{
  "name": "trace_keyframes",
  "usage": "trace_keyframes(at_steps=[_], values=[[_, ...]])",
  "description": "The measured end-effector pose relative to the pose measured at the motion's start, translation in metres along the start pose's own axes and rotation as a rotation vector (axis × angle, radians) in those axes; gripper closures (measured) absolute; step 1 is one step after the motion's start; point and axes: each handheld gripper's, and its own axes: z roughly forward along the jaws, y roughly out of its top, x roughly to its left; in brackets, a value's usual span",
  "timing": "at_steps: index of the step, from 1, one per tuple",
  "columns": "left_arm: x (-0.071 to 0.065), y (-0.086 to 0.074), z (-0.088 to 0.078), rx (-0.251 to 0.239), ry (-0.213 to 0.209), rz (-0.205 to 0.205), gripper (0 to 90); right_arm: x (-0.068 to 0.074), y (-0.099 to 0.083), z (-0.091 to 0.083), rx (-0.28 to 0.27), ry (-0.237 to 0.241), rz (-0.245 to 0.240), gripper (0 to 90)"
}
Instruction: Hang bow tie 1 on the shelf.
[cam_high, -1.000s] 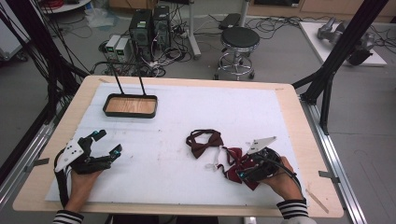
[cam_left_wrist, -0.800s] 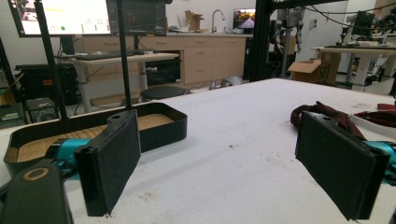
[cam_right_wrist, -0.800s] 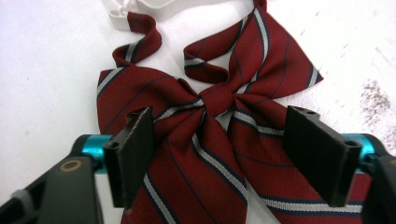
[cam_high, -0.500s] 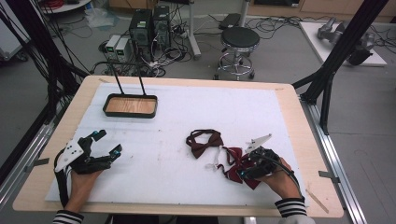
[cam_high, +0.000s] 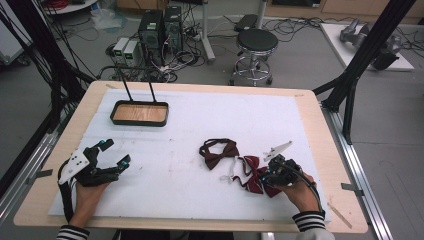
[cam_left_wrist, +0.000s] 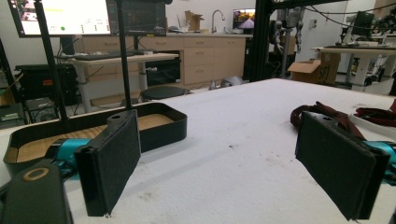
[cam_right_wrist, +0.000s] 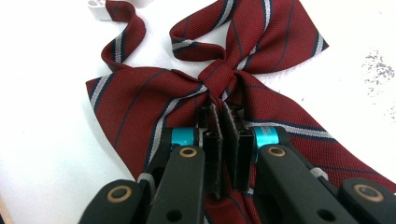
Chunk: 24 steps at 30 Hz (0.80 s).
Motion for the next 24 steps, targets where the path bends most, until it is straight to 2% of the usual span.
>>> trace_keyframes(at_steps=[5, 11, 13, 18, 19, 24], values=[[0.0, 0.0, 0.0, 0.001, 0.001, 0.0, 14.6, -0.001, -0.002, -0.001, -0.032, 0.017, 0.024, 86.8], [0.0, 0.0, 0.0, 0.0, 0.001, 0.0, 14.6, 0.003, -0.002, -0.002, -0.076, 0.019, 0.008, 86.7], [0.0, 0.0, 0.0, 0.001, 0.001, 0.0, 14.6, 0.005, -0.002, -0.004, -0.121, 0.039, 0.019, 86.7], [0.0, 0.0, 0.0, 0.001, 0.001, 0.0, 14.6, 0.01, 0.0, -0.011, -0.219, 0.037, 0.019, 86.7], [0.0, 0.0, 0.0, 0.001, 0.0, -0.001, 14.6, 0.012, 0.0, -0.012, -0.237, 0.039, 0.031, 86.7], [0.0, 0.0, 0.0, 0.001, 0.001, -0.001, 14.6, 0.019, 0.004, -0.021, -0.356, 0.067, 0.048, 86.7]])
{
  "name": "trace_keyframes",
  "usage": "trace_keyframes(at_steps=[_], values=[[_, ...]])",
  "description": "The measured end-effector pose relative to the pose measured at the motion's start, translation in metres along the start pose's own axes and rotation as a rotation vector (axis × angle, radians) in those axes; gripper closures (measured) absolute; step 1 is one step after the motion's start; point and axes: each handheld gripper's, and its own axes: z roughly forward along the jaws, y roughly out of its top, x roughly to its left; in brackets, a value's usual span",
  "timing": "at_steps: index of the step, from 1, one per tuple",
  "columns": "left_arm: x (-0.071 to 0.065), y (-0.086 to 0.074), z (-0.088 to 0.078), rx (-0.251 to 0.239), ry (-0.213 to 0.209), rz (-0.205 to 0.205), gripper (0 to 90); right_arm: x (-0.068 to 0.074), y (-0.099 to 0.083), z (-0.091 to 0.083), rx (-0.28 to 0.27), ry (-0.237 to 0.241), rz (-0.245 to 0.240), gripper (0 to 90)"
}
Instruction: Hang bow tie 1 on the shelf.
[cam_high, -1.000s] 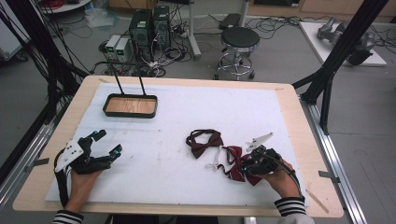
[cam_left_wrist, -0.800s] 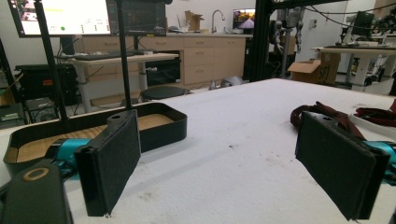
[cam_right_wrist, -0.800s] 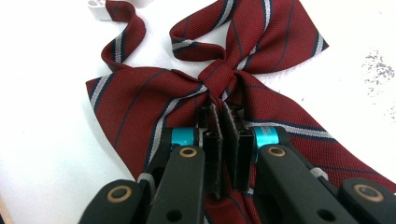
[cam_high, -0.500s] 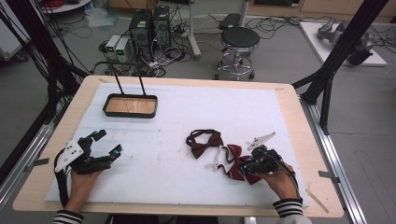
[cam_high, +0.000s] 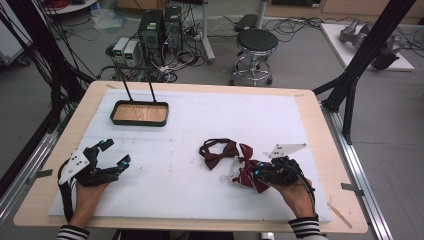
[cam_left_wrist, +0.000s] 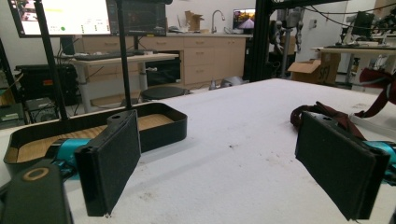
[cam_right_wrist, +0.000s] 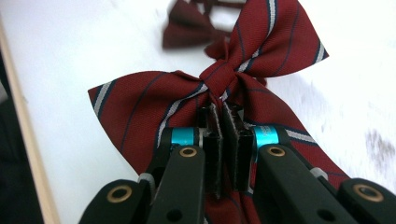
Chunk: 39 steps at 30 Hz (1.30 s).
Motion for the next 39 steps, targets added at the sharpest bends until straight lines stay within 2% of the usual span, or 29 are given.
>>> trace_keyframes(at_steps=[4, 9, 16, 24, 31, 39], values=[[0.0, 0.0, 0.0, 0.0, 0.0, 0.0, 14.6, 0.005, 0.006, -0.001, -0.079, 0.022, -0.006, 86.7], [0.0, 0.0, 0.0, 0.0, 0.0, -0.001, 14.6, 0.013, 0.012, -0.001, -0.168, 0.023, -0.017, 86.5], [0.0, 0.0, 0.0, 0.0, 0.0, -0.001, 14.6, 0.018, 0.018, -0.001, -0.272, 0.053, -0.015, 86.5], [0.0, 0.0, 0.0, -0.003, 0.001, -0.005, 14.6, 0.026, 0.026, 0.004, -0.361, 0.072, -0.01, 86.5], [0.001, 0.0, 0.0, 0.001, 0.005, -0.002, 14.6, 0.035, 0.038, 0.011, -0.444, 0.064, -0.004, 86.5], [0.0, 0.0, 0.0, 0.001, 0.009, -0.004, 14.6, 0.043, 0.052, 0.022, -0.489, 0.056, -0.013, 86.5]])
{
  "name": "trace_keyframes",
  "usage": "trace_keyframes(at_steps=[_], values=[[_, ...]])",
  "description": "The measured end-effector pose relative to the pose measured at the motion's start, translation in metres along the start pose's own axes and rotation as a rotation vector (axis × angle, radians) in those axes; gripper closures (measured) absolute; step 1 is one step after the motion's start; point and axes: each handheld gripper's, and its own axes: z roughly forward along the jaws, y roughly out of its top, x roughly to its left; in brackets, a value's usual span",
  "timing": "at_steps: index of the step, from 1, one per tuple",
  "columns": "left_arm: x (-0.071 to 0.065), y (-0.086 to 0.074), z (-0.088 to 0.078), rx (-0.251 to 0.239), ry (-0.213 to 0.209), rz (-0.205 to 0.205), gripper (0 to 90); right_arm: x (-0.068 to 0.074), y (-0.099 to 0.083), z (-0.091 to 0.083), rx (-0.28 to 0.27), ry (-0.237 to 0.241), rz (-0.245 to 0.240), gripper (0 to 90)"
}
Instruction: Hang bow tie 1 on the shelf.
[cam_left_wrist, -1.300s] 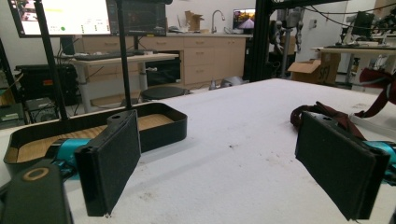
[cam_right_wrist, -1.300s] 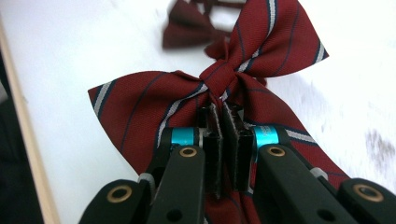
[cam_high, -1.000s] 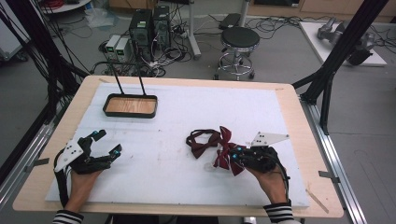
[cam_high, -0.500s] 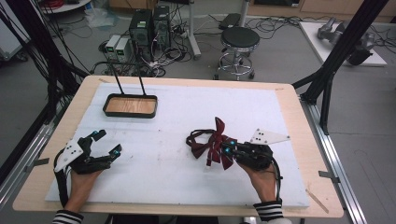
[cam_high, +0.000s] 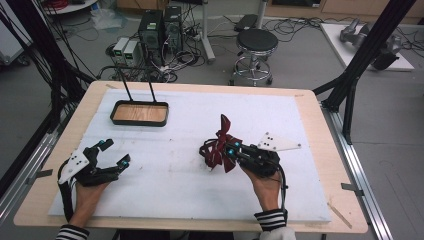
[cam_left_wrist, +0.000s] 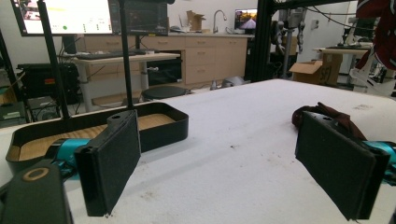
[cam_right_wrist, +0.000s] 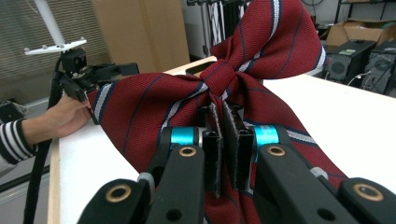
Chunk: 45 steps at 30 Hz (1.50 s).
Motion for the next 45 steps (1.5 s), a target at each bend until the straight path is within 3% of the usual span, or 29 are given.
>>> trace_keyframes(at_steps=[13, 20, 25, 31, 35, 37, 45], values=[[0.0, 0.0, 0.001, 0.006, 0.006, -0.004, 14.7, 0.002, 0.007, 0.016, -0.04, -0.03, -0.01, 86.1], [-0.003, 0.006, 0.006, 0.019, -0.024, -0.012, 14.4, 0.005, 0.011, 0.027, -0.06, -0.05, -0.005, 86.2], [-0.014, 0.022, 0.018, 0.021, -0.083, 0.016, 14.4, 0.006, 0.012, 0.035, -0.064, -0.043, -0.005, 86.2], [-0.028, 0.036, 0.031, 0.014, -0.176, 0.003, 14.4, 0.008, 0.013, 0.043, -0.053, -0.03, -0.018, 86.2], [-0.043, 0.047, 0.042, 0.023, -0.238, 0.038, 14.4, 0.009, 0.015, 0.048, -0.053, -0.03, -0.018, 86.2], [-0.048, 0.05, 0.046, 0.029, -0.256, 0.061, 14.4, 0.01, 0.015, 0.05, -0.049, -0.032, -0.024, 86.1], [-0.067, 0.066, 0.064, 0.047, -0.336, 0.064, 14.4, 0.016, 0.017, 0.06, -0.033, -0.041, -0.036, 86.1]])
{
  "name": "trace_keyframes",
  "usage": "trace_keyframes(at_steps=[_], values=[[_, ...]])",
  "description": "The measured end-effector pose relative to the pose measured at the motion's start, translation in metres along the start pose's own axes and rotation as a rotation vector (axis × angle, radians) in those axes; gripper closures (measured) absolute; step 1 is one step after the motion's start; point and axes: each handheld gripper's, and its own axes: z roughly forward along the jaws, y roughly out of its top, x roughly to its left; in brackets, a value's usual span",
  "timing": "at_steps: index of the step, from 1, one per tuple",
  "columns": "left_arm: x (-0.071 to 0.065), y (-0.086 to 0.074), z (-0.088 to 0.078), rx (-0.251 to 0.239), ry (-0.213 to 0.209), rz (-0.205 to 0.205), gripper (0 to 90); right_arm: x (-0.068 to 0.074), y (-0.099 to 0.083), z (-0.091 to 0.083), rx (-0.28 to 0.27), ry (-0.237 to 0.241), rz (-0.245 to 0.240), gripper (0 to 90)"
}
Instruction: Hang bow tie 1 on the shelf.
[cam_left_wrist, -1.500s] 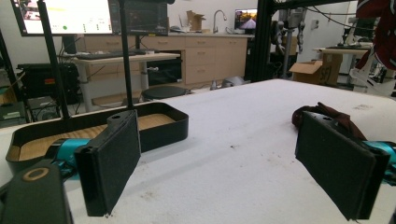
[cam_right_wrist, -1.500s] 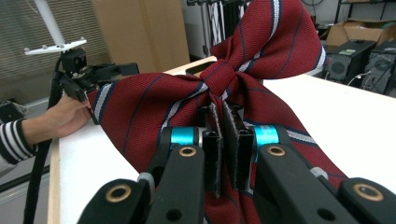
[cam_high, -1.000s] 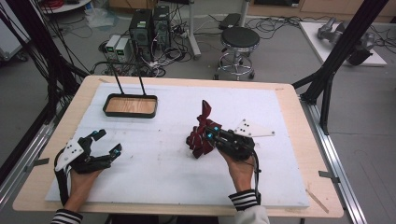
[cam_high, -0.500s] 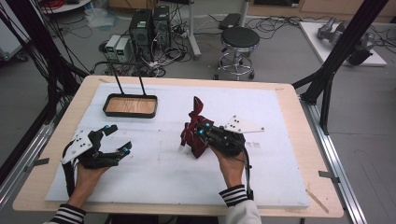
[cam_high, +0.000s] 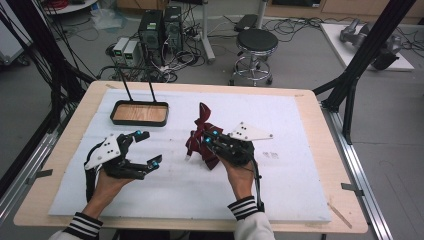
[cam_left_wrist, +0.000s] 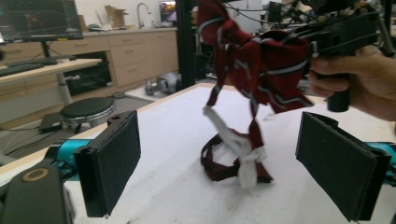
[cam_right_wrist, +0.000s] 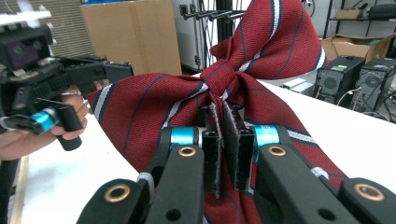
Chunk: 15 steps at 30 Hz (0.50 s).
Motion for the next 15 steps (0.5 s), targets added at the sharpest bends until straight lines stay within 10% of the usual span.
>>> trace_keyframes(at_steps=[15], values=[[-0.024, 0.03, 0.029, 0.053, -0.083, -0.017, 15.9, 0.01, 0.003, 0.013, 0.011, -0.007, -0.02, 86.0]])
